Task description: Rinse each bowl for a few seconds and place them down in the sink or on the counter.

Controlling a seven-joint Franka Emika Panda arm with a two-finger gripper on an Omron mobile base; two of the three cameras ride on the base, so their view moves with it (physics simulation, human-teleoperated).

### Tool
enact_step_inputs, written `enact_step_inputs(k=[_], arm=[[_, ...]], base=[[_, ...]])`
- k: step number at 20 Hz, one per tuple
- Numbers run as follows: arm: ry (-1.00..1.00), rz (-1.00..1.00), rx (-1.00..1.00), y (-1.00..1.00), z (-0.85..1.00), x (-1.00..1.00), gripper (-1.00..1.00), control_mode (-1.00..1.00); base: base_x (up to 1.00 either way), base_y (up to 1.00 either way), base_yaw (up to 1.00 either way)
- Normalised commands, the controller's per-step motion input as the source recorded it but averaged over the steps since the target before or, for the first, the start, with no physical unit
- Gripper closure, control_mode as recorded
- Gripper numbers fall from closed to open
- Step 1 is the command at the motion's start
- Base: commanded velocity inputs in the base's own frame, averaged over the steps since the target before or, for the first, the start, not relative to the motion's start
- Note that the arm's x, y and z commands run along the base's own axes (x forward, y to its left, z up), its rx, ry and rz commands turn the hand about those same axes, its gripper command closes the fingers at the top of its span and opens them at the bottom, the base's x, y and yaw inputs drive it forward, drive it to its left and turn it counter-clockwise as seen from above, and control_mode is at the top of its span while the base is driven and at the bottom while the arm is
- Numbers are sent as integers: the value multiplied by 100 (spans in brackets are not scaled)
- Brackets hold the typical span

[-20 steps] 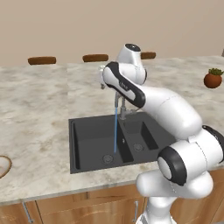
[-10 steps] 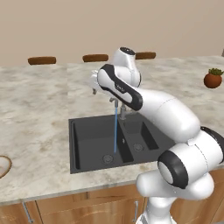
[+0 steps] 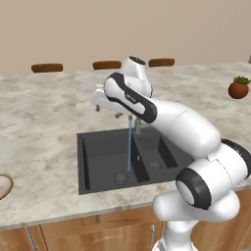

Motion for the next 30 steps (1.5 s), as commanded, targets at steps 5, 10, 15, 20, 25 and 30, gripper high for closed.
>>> enact_step_inputs(k=[5,10,15,20,25,30], arm=[[0,10,-4,40,-9,-13,-100,-100],[0,12,-1,37,-17,-8,-100,-100],[0,9,0,28,-21,-8,-100,-100],[-2,9,0,33,-20,-10,-100,-100],[-1,6,-2,34,-13,-12,-100,-100],[0,3,-1,32,-16,-17,-100,-100]], base=[[0,0,0],[0,0,0],[0,0,0],[0,0,0],[0,0,0],[0,0,0]])
